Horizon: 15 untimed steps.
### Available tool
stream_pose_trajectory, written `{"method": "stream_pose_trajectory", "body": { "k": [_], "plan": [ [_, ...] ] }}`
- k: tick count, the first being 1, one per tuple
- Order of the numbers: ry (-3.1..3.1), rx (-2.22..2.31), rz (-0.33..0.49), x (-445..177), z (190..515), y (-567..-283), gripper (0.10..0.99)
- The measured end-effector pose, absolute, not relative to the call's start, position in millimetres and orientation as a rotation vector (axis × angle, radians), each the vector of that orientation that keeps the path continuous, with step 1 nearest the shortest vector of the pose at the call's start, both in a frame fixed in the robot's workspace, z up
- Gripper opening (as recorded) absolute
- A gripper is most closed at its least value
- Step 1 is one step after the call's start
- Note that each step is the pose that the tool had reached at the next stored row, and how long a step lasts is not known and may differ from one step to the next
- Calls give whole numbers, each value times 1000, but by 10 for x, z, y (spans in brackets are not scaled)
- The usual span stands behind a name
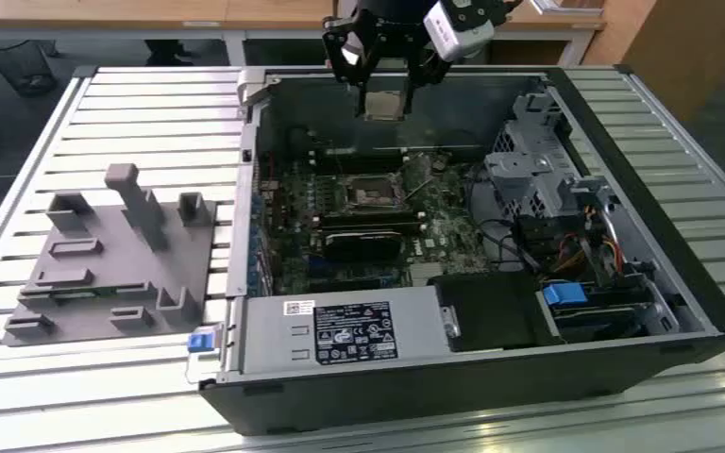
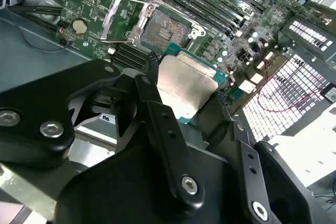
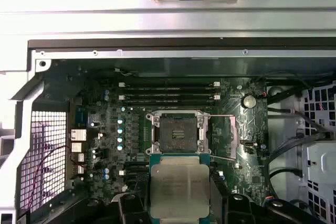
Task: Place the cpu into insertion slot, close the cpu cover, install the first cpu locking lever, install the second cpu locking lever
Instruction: 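Place the cpu into insertion slot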
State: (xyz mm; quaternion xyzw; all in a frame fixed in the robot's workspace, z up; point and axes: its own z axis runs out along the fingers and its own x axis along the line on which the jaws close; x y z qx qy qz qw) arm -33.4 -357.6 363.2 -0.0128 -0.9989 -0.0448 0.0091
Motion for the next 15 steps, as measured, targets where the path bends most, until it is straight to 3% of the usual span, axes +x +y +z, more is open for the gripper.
{"method": "stream_pose_trajectory", "body": {
  "k": [15],
  "plan": [
    [-3120, -77, -140, -334, 3632, -3575, 541]
  ]
}}
